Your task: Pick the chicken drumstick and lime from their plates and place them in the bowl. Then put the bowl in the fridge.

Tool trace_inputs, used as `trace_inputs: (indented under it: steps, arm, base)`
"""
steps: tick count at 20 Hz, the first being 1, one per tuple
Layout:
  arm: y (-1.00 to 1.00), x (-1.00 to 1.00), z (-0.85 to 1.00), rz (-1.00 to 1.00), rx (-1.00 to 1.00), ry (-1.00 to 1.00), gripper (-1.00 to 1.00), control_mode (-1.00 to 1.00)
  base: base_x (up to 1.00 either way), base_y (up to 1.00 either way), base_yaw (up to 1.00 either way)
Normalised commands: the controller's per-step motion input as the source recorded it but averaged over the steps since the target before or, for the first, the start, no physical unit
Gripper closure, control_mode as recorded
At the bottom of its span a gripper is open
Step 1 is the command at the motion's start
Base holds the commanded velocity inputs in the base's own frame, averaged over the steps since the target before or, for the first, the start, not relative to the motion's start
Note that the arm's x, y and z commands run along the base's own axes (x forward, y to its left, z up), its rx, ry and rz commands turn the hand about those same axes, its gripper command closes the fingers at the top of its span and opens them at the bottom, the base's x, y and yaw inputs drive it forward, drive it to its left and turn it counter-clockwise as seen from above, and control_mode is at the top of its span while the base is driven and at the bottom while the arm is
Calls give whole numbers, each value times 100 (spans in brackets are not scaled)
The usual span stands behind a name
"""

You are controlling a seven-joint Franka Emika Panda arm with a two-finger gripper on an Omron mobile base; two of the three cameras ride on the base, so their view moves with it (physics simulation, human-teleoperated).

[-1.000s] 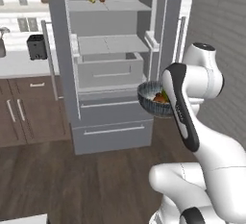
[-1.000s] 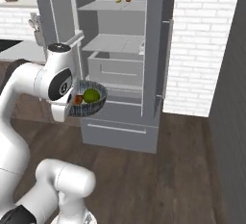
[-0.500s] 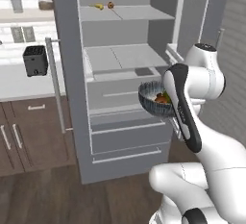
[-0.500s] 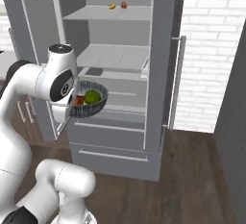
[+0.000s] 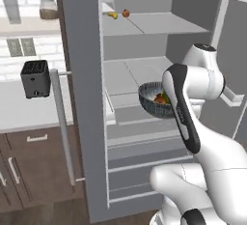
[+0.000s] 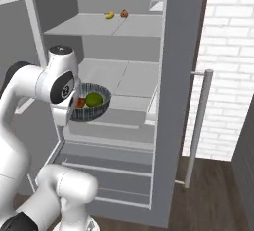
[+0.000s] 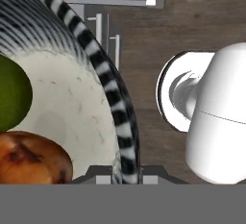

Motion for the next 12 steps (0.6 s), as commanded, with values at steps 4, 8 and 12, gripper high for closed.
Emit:
trace_inputs:
  steps: [4, 8, 12]
  arm:
    - [0, 0, 0, 0, 0, 0, 100, 100]
    - [0, 0, 0, 0, 0, 0, 100, 100]
    - [0, 0, 0, 0, 0, 0, 100, 100]
  base:
    - [81, -37, 0]
    - [48, -29, 0]
    - [24, -3, 11]
